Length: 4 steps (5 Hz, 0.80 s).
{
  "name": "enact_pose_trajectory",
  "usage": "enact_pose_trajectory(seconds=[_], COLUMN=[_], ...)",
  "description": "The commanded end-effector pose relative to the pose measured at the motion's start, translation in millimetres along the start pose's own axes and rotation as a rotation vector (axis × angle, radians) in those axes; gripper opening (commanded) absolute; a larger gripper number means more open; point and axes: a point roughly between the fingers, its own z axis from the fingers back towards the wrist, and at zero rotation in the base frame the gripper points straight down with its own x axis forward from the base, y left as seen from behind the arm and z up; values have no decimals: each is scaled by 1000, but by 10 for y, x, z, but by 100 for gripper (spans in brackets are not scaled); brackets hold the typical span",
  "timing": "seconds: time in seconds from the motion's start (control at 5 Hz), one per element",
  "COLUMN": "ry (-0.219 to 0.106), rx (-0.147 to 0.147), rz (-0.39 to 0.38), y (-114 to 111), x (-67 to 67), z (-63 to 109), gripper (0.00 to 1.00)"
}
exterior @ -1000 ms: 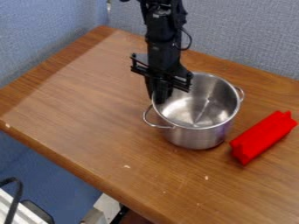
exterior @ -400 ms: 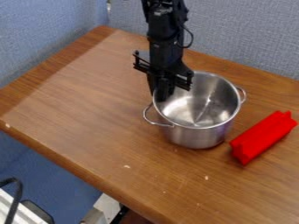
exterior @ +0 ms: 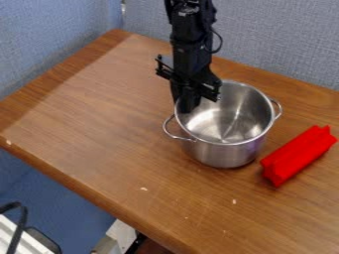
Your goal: Move the red object from the metal pot to the table
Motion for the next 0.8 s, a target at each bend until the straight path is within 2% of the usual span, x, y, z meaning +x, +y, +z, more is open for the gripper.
enact_pose_trajectory(seconds=[0.0, 0.4, 0.6], ry=[-45, -81, -112], rx=[11, 10, -7], rz=[-56, -195, -272], y=[-33, -91, -138], x=[119, 201, 225], z=[93, 57, 34], gripper=[0, 0, 0])
